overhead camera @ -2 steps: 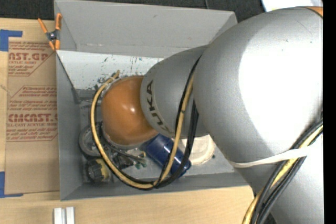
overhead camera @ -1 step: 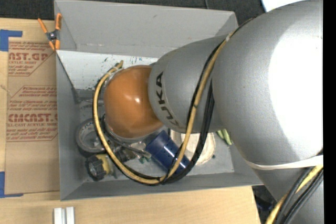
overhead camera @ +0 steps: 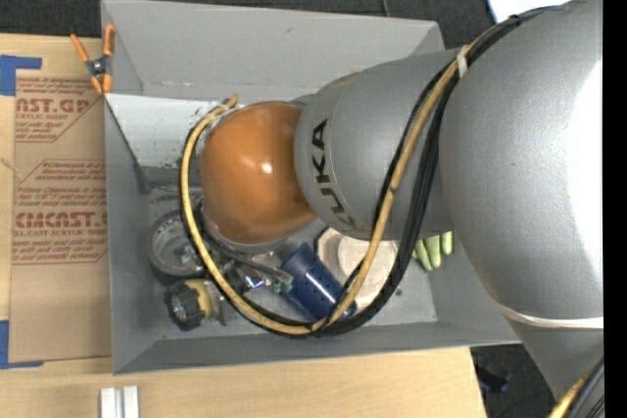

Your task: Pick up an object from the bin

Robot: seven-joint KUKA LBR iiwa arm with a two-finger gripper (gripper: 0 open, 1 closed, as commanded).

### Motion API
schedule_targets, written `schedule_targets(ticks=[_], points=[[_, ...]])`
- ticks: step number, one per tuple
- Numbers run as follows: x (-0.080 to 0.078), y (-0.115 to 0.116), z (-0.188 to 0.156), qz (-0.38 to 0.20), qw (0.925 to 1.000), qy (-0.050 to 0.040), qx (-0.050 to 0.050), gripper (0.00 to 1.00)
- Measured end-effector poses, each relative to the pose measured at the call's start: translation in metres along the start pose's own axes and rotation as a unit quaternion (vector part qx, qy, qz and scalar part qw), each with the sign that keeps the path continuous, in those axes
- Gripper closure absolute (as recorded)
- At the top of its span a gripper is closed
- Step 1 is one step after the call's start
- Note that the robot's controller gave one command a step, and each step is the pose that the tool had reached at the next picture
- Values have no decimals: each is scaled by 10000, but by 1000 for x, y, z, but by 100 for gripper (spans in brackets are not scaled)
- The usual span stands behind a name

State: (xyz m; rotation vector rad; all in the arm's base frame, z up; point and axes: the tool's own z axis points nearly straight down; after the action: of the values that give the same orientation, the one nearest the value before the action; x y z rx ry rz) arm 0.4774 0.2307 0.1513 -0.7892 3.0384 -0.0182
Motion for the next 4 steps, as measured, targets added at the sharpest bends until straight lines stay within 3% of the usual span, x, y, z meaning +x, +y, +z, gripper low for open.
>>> schedule_targets(ticks=[1,2,4], points=[[1,1,-29,-6,10000,15,-4,100],[3,1,-11,-5,10000,49,-9,100],[4,1,-75,-10,10000,64,-8,100]])
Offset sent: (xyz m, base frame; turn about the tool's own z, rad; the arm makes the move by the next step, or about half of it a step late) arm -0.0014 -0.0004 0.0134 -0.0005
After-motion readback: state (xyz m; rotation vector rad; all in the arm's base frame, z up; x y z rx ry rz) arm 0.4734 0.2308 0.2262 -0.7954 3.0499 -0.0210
